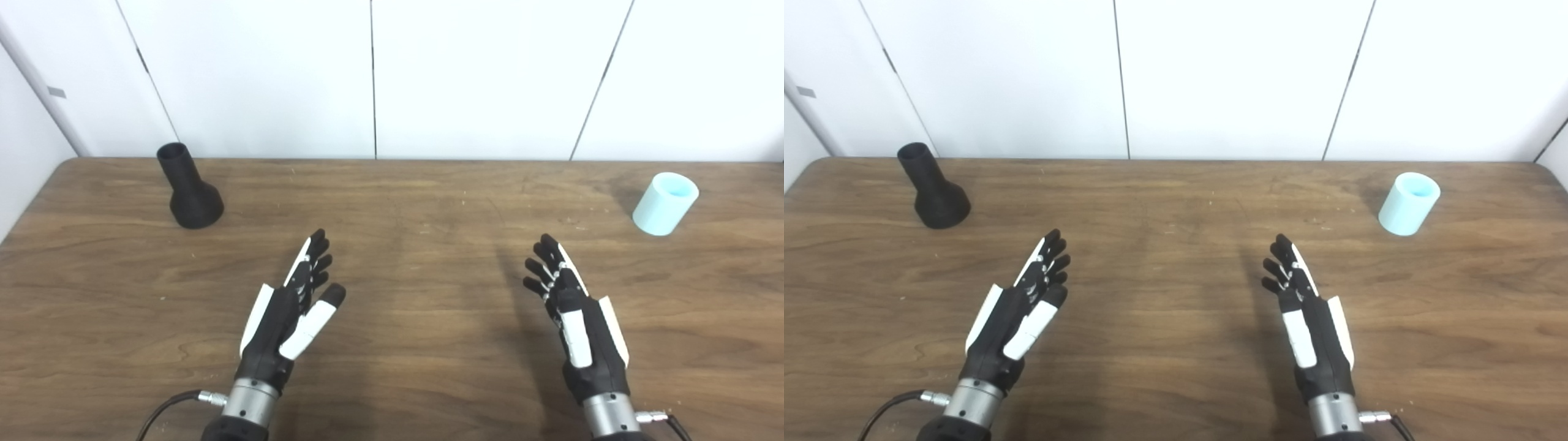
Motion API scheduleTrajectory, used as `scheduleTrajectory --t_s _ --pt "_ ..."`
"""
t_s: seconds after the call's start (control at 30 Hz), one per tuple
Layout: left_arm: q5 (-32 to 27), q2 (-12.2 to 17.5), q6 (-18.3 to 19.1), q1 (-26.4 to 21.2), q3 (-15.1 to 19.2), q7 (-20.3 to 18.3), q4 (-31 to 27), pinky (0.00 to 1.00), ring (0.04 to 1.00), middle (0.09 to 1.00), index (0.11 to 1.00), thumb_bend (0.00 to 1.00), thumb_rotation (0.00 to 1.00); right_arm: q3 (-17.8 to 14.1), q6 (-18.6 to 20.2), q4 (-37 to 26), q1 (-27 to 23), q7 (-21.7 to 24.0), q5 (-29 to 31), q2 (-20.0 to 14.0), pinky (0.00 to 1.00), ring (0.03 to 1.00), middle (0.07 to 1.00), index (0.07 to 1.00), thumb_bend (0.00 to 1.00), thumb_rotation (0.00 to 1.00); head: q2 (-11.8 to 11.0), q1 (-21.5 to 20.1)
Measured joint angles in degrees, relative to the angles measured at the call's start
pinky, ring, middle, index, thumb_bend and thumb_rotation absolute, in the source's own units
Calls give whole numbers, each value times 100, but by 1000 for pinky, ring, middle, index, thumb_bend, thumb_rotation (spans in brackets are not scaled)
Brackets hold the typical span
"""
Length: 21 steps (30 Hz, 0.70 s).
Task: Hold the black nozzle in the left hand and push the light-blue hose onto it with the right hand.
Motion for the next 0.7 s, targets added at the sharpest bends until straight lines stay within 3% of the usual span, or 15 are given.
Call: scheduleTrajectory --t_s 0.7 --pt "9 -3 18 -1 -13 2 0 940 957 981 1000 826 822 -3 10 0 0 17 38 -3 856 914 946 957 669 970 -52 52"
